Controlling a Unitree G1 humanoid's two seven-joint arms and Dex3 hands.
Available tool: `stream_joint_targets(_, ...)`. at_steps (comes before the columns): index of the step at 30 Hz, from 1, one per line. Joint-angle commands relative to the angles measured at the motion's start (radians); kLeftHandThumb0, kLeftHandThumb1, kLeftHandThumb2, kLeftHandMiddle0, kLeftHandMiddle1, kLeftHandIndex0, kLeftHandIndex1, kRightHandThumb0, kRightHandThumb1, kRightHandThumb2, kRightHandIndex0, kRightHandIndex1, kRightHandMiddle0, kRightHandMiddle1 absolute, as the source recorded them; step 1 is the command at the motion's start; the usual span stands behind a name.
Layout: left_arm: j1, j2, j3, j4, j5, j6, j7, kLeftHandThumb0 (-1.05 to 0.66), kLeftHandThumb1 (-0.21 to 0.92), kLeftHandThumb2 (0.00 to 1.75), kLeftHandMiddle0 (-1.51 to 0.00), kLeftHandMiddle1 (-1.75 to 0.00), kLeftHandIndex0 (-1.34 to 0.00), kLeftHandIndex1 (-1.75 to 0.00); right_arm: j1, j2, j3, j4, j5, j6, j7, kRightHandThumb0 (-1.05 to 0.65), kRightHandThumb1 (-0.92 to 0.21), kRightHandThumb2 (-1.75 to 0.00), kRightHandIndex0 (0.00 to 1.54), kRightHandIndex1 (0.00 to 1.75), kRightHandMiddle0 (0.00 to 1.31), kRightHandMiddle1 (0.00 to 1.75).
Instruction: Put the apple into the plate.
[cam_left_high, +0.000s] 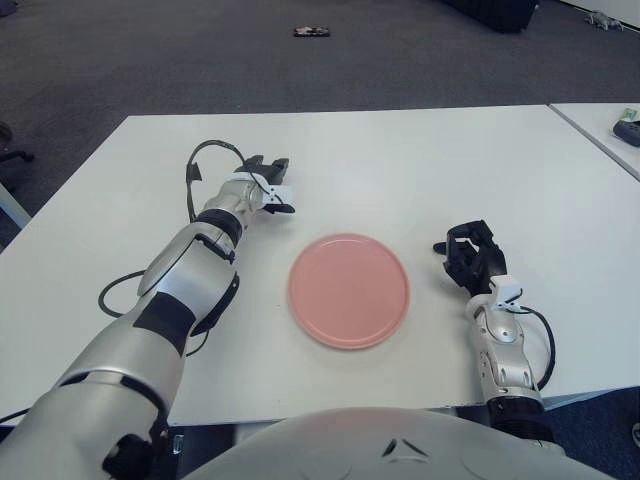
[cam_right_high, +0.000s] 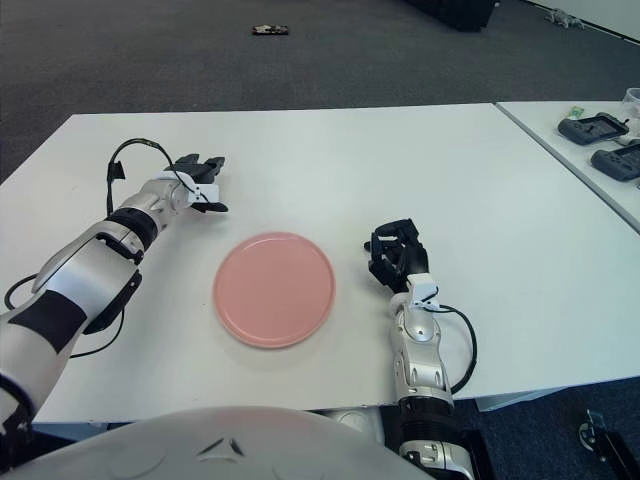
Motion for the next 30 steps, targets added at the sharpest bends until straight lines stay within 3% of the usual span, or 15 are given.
stream_joint_targets(1,0.035,0.003,-0.002,0.023,-0.001,0.013,-0.047,-1.05,0.9,0.27,0.0,0.0,0.0,0.0,-0.009,-0.002,-0.006,-0.006,0.008,0.002,0.001,-0.36,-0.77,-0.73,0.49,1.23,0.28,1.75)
stream_joint_targets(14,0.038,0.011,-0.003,0.023,0.001,0.02,-0.043,-0.97,0.85,0.26,-0.01,0.0,0.0,0.0,-0.008,-0.003,-0.004,-0.004,0.007,-0.007,0.0,-0.37,-0.76,-0.75,0.49,1.24,0.28,1.75)
stream_joint_targets(16,0.04,0.014,-0.012,0.023,0.011,0.023,-0.018,-0.93,0.76,0.39,-0.02,-0.07,0.0,-0.04,-0.008,-0.003,-0.004,-0.004,0.007,-0.007,0.001,-0.36,-0.77,-0.74,0.49,1.24,0.28,1.75)
stream_joint_targets(19,0.044,0.015,-0.026,0.022,0.027,0.034,0.028,-0.85,0.6,0.61,-0.01,-0.36,0.0,-0.25,-0.007,-0.003,-0.003,-0.005,0.007,-0.007,0.001,-0.36,-0.78,-0.72,0.48,1.24,0.27,1.75)
stream_joint_targets(20,0.045,0.014,-0.03,0.022,0.031,0.039,0.044,-0.77,0.51,0.72,0.0,-0.6,0.0,-0.48,-0.007,-0.003,-0.003,-0.005,0.007,-0.007,0.001,-0.36,-0.79,-0.71,0.48,1.23,0.26,1.75)
stream_joint_targets(24,0.051,0.012,-0.028,0.022,0.031,0.056,0.09,-0.54,0.27,1.03,0.0,-1.21,0.0,-1.19,-0.007,-0.003,-0.004,-0.004,0.008,-0.009,0.002,-0.36,-0.8,-0.7,0.48,1.23,0.26,1.75)
stream_joint_targets(26,0.056,0.011,-0.021,0.023,0.026,0.062,0.109,-0.45,0.23,1.11,-0.12,-1.47,-0.06,-1.46,-0.007,-0.003,-0.005,-0.005,0.01,-0.011,0.002,-0.36,-0.8,-0.7,0.48,1.23,0.26,1.75)
stream_joint_targets(28,0.06,0.009,-0.014,0.022,0.02,0.066,0.126,-0.4,0.21,1.15,-0.2,-1.6,-0.1,-1.6,-0.006,-0.002,-0.005,-0.006,0.009,-0.013,0.002,-0.36,-0.8,-0.69,0.48,1.24,0.26,1.75)
stream_joint_targets(29,0.062,0.008,-0.008,0.022,0.015,0.068,0.139,-0.11,0.3,1.14,-0.3,-1.65,-0.15,-1.65,-0.006,-0.002,-0.005,-0.006,0.009,-0.014,0.001,-0.36,-0.8,-0.7,0.48,1.24,0.26,1.75)
stream_joint_targets(30,0.064,0.007,-0.004,0.021,0.012,0.07,0.148,-0.09,0.31,1.15,-0.37,-1.63,-0.2,-1.67,-0.005,-0.002,-0.005,-0.006,0.008,-0.015,0.001,-0.36,-0.8,-0.7,0.48,1.24,0.26,1.75)
